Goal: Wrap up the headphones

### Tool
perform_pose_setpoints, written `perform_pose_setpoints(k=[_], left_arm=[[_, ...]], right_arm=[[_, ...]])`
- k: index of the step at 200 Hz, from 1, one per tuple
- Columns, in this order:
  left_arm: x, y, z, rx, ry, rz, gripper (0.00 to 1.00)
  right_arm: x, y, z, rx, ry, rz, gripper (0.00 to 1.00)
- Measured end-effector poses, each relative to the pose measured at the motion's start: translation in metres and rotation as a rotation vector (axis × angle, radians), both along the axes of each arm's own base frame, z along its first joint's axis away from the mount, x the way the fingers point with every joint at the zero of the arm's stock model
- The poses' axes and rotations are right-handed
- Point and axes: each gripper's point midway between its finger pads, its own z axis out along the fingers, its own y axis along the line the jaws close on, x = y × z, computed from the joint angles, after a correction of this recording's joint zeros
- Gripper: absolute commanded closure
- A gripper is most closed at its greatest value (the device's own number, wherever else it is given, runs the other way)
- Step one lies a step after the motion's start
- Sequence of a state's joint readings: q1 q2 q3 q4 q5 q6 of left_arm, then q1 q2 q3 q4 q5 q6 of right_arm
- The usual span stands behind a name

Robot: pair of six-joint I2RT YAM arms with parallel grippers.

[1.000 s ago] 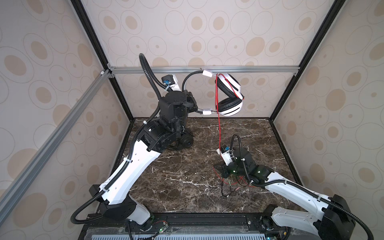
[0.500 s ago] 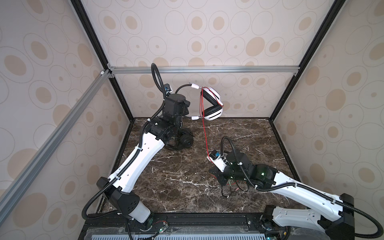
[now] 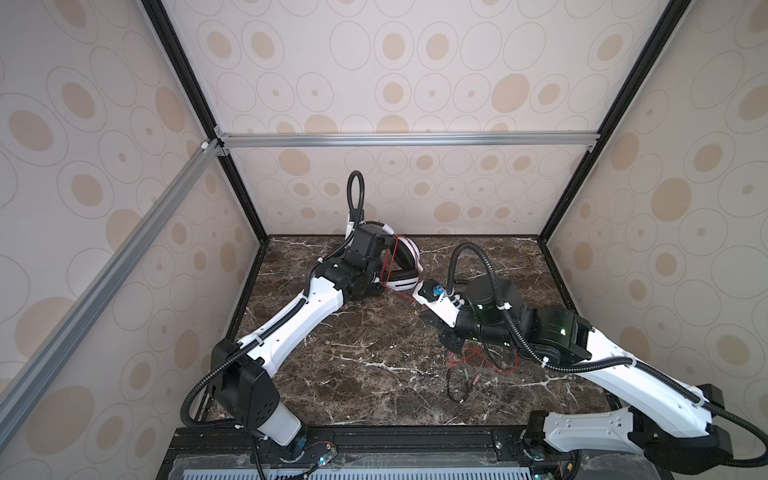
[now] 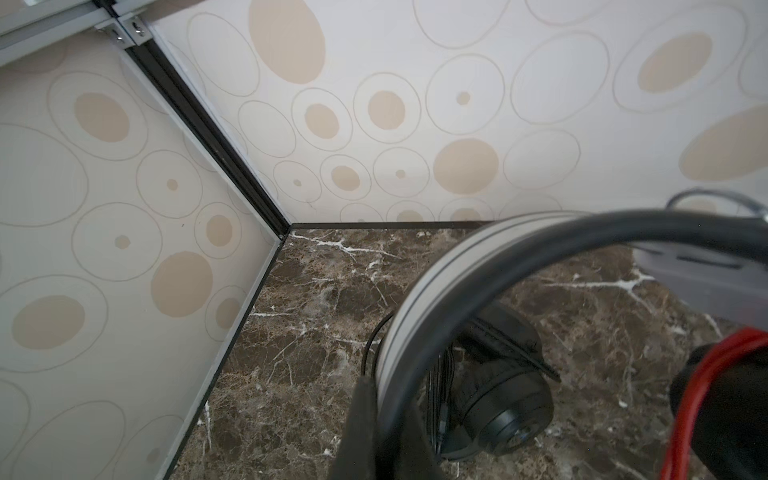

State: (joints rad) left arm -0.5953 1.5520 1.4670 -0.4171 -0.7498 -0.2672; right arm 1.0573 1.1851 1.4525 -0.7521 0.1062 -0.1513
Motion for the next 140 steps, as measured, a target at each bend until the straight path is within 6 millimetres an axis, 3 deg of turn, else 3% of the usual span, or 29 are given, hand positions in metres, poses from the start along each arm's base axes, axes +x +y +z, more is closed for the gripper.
perform_pose_setpoints(k=[46,95,140], left_arm=[[-0.016,-0.02,-0.011,0.071,0.037,-0.121,1.0],[-0.048,-0.028,-0.023,0.047,0.081,-0.277,1.0],[-0.077,-0.045,-0.019,-0.048,0.105,-0.462,1.0]], right_arm=[[0.031,-0.015,-0.002,-0.176,-0.108,-0.072,1.0],[0.08,-0.053,0.023,-0.198,-0.172,-0.231,1.0],[0.109,-0.073,0.011,-0.221,-0.13,-0.305,1.0]])
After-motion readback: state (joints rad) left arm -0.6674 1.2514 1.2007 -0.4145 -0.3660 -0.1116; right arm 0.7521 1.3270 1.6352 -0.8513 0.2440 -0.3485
